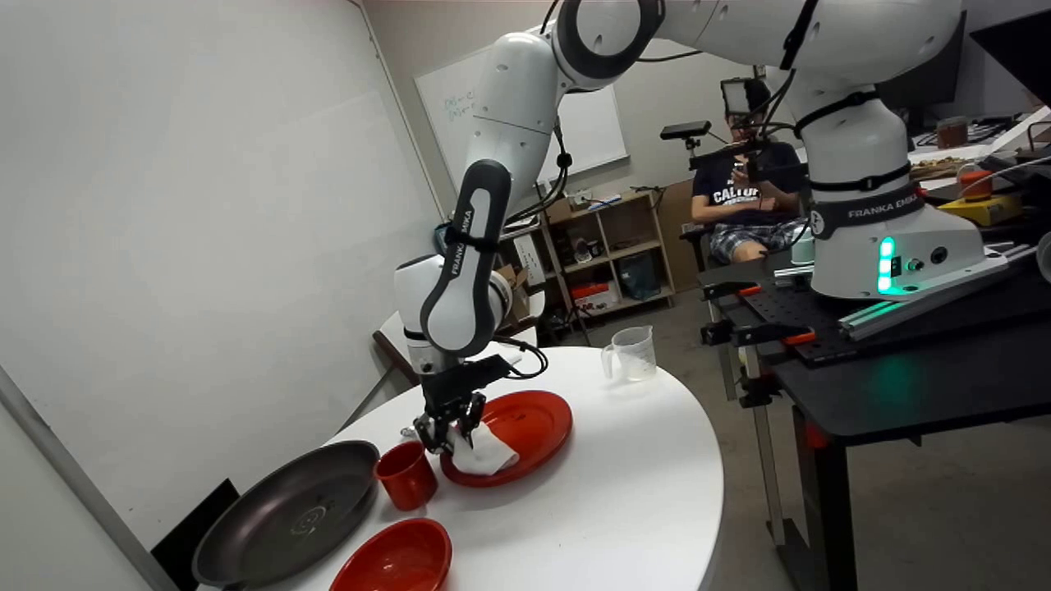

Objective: Pick up the cloth from the table and wipe the plate

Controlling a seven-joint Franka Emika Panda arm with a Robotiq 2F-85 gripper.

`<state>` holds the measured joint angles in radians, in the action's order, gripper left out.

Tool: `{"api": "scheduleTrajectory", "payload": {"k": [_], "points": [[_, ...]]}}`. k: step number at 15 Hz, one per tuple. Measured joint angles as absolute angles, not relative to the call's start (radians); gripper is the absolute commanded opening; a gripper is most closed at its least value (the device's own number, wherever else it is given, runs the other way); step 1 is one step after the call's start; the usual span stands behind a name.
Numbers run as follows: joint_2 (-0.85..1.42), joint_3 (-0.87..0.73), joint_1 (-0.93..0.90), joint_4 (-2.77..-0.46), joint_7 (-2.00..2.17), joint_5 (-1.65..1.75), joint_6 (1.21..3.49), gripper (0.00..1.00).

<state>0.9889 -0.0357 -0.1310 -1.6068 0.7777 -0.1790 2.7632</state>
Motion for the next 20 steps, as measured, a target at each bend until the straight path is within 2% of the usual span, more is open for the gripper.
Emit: {"api": "scheduleTrajectory", "payload": {"k": [10, 20], "points": [[0.998, -0.11, -0.116, -1.61, 0.799, -0.204, 2.71, 0.06], [0.987, -0.134, -0.096, -1.627, 0.991, -0.274, 2.647, 0.06]]}}
